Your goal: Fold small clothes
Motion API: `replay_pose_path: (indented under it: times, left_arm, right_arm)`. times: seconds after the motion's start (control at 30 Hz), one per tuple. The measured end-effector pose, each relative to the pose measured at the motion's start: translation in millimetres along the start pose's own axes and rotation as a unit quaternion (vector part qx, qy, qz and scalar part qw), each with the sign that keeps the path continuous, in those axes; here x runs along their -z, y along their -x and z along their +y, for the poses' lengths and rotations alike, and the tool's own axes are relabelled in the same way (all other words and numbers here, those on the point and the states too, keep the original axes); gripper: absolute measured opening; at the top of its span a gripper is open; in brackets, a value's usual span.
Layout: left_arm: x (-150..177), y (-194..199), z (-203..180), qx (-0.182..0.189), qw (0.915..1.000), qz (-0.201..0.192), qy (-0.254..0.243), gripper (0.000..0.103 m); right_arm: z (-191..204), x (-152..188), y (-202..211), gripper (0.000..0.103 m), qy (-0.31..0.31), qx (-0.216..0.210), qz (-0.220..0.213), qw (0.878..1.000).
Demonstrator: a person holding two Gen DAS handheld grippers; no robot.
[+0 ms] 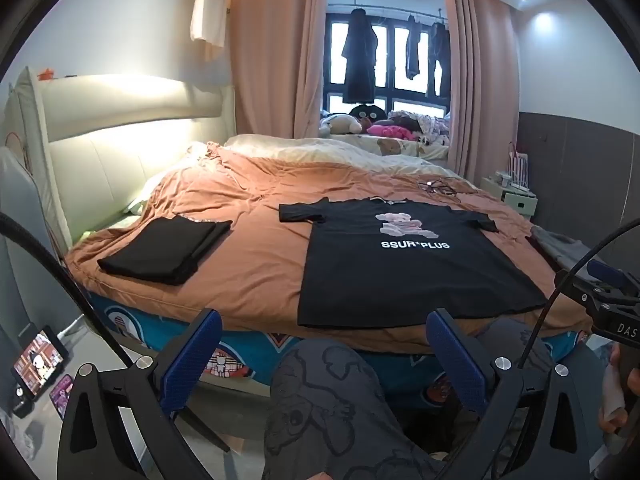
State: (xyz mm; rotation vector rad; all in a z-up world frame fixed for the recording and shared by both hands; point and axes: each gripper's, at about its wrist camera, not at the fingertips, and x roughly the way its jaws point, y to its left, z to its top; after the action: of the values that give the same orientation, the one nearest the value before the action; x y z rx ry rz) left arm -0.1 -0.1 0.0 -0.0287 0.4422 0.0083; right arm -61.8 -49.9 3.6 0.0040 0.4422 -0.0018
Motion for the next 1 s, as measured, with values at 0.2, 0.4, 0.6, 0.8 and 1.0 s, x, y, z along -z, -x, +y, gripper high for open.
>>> replay_pose_path:
  times: [0.2, 0.4, 0.6, 0.8, 1.0]
  left_arm:
    - [-1, 3, 0, 0.0, 1.0, 0.002, 0.002, 0.103]
    - [0, 2, -2, 0.003, 1.0, 0.004, 0.004, 0.102]
    - [0, -1, -3, 0.01, 0.9999, 0.008, 0.004, 0.102]
    - [1, -1, -6, 0.012, 0.9999, 0.006, 0.003, 0.102]
    - [1, -1, -8, 0.013, 0.9999, 0.006, 0.004, 0.102]
  right_arm:
    - [-2, 0, -1, 0.103, -0.003, 0.001, 0.0, 1.0]
    - [-3, 3, 2, 0.103, 0.0, 0.004, -0.003, 1.0]
    - [-1, 2, 0, 0.103, 0.002, 0.007, 0.002, 1.0]
    - [-4, 1, 0, 0.103, -0.002, 0.007, 0.004, 1.0]
    - [-4, 1, -1, 0.103, -0.001, 0.005, 0.007, 1.0]
